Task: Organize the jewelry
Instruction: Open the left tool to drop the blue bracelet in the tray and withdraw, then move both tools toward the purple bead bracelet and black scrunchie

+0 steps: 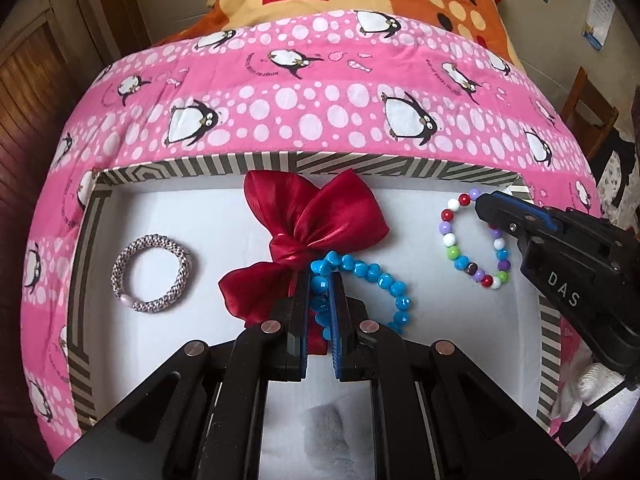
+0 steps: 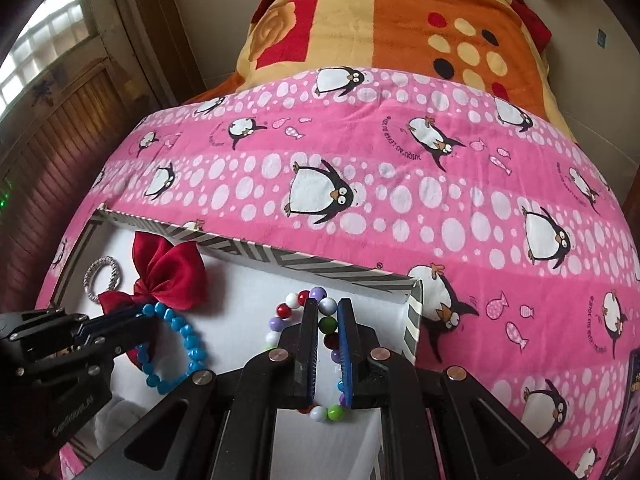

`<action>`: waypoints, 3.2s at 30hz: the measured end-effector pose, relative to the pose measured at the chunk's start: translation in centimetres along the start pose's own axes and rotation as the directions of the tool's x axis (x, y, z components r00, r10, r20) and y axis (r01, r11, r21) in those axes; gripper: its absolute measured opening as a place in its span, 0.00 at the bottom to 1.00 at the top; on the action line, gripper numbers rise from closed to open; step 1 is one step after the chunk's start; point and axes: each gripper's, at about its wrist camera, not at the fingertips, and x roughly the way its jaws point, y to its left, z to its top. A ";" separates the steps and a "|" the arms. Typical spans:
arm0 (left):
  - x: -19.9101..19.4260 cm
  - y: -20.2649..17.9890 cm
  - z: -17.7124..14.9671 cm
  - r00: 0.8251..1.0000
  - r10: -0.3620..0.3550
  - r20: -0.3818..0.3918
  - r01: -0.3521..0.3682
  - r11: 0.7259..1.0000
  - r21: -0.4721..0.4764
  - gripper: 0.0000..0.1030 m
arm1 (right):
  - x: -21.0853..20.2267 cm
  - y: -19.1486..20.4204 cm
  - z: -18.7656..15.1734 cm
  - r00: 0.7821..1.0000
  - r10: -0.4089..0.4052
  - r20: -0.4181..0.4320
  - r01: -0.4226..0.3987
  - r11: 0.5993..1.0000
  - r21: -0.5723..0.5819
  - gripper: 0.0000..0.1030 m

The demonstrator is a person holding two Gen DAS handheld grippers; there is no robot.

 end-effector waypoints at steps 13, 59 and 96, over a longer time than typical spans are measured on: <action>-4.0 -0.3 -2.1 1.000 0.011 0.019 -0.011 1.000 0.003 0.42 | -5.7 -0.2 -2.8 0.996 0.050 0.069 -0.053 0.997 0.048 0.32; -14.9 0.6 -19.4 0.982 0.163 0.091 -0.151 0.980 -0.130 0.46 | -18.5 6.8 -19.2 0.998 0.027 0.061 -0.026 0.999 -0.026 0.41; -13.3 0.1 -21.5 0.994 0.104 -0.013 -0.105 0.977 -0.186 0.46 | -17.3 5.6 -22.2 1.000 0.005 -0.011 -0.005 0.999 -0.040 0.42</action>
